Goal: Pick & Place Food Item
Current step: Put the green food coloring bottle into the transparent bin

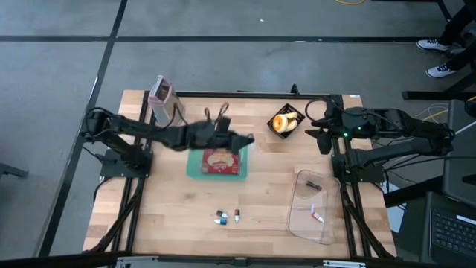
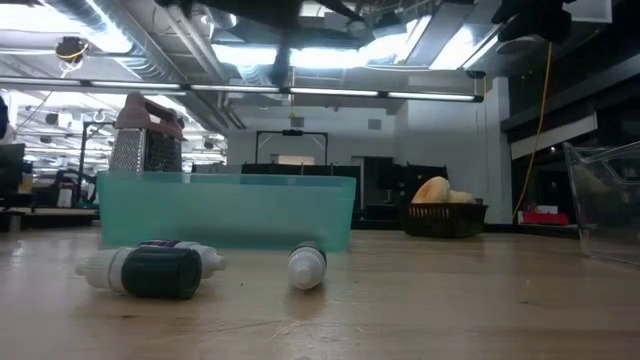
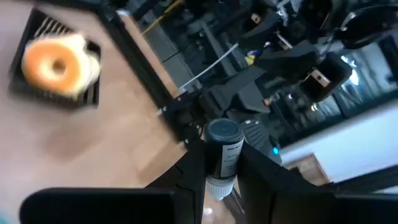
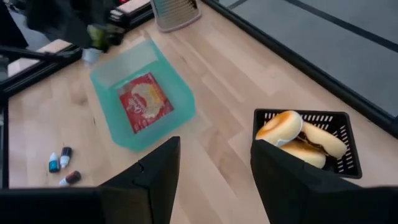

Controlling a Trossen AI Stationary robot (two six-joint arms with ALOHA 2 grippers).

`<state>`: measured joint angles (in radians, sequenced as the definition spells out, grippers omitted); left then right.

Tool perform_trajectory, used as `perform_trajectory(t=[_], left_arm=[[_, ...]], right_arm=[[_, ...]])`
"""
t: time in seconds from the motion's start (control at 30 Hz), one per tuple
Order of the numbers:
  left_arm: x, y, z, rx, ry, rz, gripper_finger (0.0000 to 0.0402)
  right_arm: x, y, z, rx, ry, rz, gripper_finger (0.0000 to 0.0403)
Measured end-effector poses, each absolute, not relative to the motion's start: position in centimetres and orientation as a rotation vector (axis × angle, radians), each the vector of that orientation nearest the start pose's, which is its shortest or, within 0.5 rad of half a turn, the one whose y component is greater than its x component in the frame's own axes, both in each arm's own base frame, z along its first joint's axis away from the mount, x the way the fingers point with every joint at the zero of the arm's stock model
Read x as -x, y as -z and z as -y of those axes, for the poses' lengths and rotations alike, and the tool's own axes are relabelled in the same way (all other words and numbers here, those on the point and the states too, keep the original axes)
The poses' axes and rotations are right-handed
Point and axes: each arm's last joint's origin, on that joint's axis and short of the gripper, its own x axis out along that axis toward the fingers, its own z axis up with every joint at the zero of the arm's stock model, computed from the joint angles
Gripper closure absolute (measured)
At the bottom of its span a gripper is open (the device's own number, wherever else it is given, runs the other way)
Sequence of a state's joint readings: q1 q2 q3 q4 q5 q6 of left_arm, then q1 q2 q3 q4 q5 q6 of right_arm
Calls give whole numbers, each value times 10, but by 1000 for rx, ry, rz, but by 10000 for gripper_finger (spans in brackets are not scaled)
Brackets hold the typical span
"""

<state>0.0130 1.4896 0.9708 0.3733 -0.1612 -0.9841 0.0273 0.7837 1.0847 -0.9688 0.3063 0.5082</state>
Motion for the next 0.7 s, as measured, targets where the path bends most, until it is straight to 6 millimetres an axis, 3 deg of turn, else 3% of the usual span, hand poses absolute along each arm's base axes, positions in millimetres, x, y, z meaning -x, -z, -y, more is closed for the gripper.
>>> perform_trajectory(t=[0.13, 0.3, 0.6, 0.7], left_arm=[[-353, -285, -37, 843, -173, -94, 335], [-395, -282, -60, 738, -46, -159, 336], [-479, -272, -59, 571, 141, -243, 336], [-500, -268, -53, 529, 208, -237, 336]], right_arm=[[-125, -361, 8, -382, 445, -566, 209], [-125, -362, 10, -389, 464, -556, 209], [-124, -363, 16, -346, 487, -561, 209], [-119, -377, 20, -296, 540, -507, 209]])
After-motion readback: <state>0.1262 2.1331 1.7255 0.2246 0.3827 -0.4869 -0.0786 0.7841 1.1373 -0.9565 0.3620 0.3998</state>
